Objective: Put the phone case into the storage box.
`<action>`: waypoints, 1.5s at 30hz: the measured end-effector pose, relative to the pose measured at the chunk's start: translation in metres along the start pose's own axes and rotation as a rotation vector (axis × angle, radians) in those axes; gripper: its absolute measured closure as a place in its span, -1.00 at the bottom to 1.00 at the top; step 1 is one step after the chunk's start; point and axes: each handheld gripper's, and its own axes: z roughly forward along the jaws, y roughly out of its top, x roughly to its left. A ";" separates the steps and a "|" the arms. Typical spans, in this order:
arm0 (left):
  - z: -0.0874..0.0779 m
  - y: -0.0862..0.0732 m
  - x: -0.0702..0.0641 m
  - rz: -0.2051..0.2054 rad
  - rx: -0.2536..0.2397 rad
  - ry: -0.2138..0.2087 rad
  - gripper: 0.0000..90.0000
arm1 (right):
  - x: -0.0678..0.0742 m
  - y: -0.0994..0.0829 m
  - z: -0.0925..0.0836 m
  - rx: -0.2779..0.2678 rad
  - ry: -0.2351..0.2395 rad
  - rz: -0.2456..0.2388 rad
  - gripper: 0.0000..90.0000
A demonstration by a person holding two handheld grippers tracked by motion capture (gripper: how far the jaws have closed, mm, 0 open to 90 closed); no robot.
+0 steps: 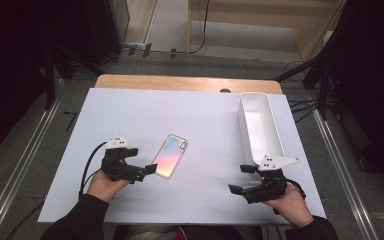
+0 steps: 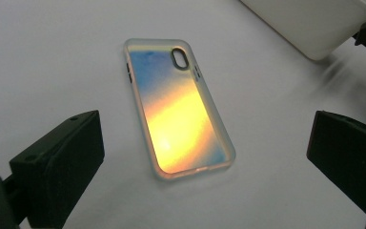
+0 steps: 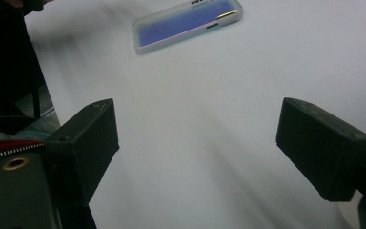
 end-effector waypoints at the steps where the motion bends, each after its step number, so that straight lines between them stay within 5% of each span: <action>1: 0.000 0.001 -0.001 -0.003 -0.005 0.002 -1.00 | 0.000 0.000 0.000 0.000 0.000 0.000 -0.71; 8: 0.007 0.008 -0.004 -0.010 0.002 0.056 -1.00 | 0.000 0.000 0.000 0.002 0.003 -0.001 -0.71; 45: 0.041 0.042 -0.025 0.009 -0.058 0.159 -1.00 | 0.000 0.000 0.000 0.006 0.007 0.001 -0.71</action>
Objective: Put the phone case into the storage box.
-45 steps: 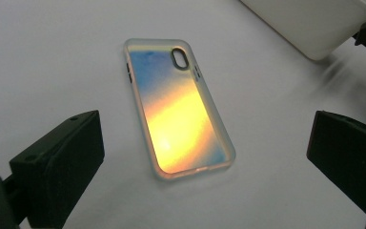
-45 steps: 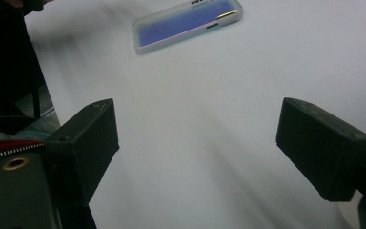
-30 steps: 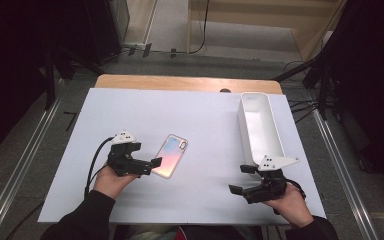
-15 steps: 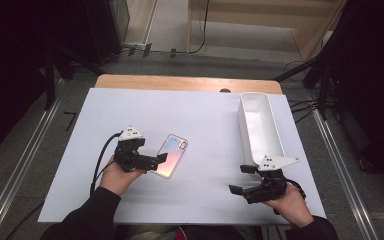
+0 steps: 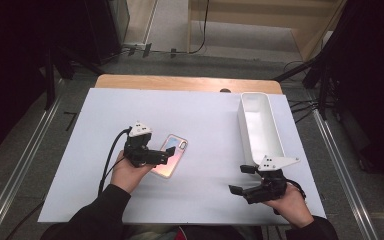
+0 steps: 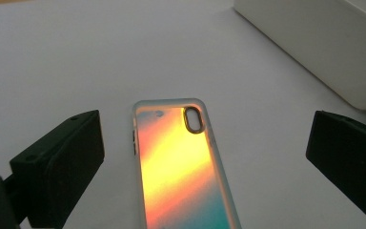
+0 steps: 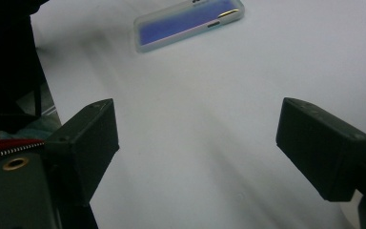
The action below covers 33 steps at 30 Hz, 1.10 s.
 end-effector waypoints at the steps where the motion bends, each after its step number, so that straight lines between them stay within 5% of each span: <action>1: 0.000 0.001 -0.001 0.005 0.001 0.004 -1.00 | 0.000 0.000 0.000 0.000 0.000 0.000 -0.71; 18: 0.026 0.005 -0.014 -0.031 -0.017 0.102 -1.00 | 0.000 0.000 0.000 0.000 -0.001 -0.003 -0.71; 33: 0.033 0.002 -0.012 -0.050 -0.019 0.102 -1.00 | 0.001 0.000 0.000 -0.002 0.001 -0.004 -0.71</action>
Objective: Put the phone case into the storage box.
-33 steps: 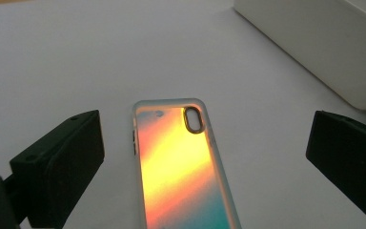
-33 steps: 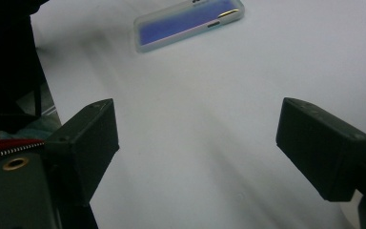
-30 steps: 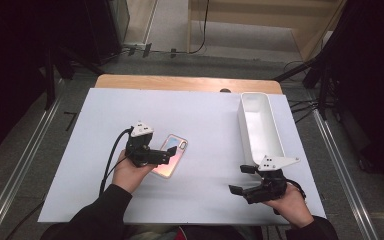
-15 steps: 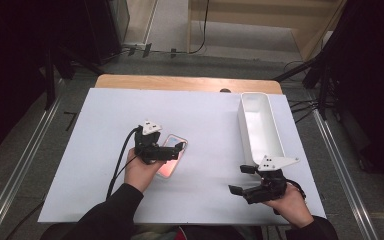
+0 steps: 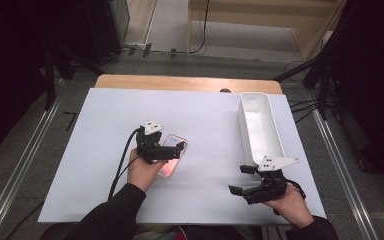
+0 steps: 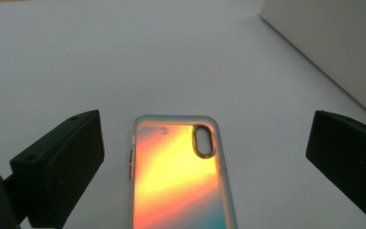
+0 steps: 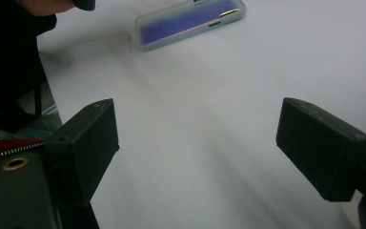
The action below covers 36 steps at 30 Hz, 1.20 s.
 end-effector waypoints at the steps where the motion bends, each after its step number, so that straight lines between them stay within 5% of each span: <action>1: 0.000 0.000 0.000 0.002 0.002 0.001 -1.00 | 0.000 0.000 0.000 -0.002 0.000 -0.003 -0.71; 31: 0.015 -0.025 -0.003 0.004 0.042 -0.002 -1.00 | 0.000 0.000 0.000 0.000 0.002 -0.003 -0.71; 36: 0.018 -0.029 -0.004 0.034 0.054 0.005 -1.00 | 0.001 0.000 0.000 0.002 0.001 -0.002 -0.71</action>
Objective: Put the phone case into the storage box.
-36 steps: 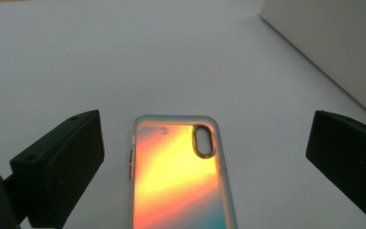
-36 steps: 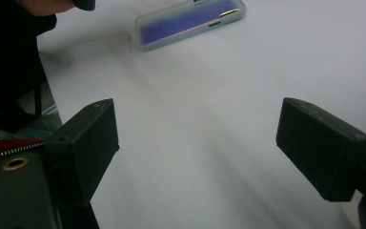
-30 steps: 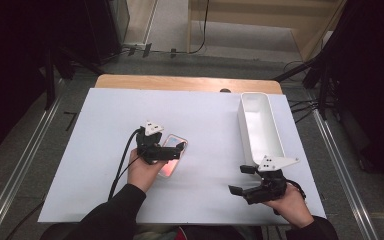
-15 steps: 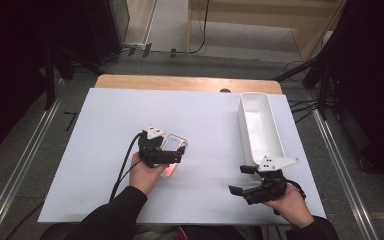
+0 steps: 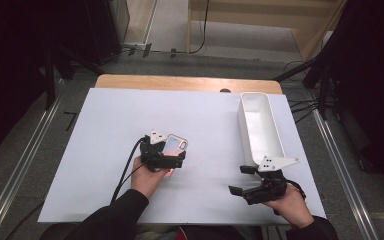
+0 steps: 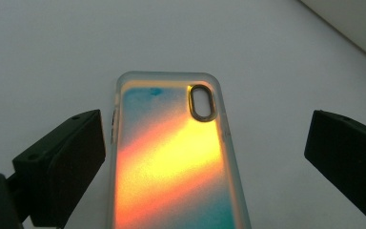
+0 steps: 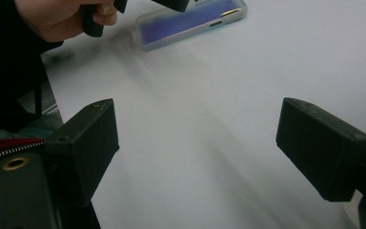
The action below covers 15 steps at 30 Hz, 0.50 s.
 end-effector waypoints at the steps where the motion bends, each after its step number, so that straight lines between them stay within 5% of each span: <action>1: 0.001 -0.001 -0.001 -0.004 -0.003 0.001 -1.00 | 0.000 0.000 0.000 -0.002 0.002 0.003 -0.71; 15: 0.011 -0.011 -0.001 0.017 0.043 0.020 -1.00 | 0.001 0.000 0.000 -0.003 0.002 0.005 -0.71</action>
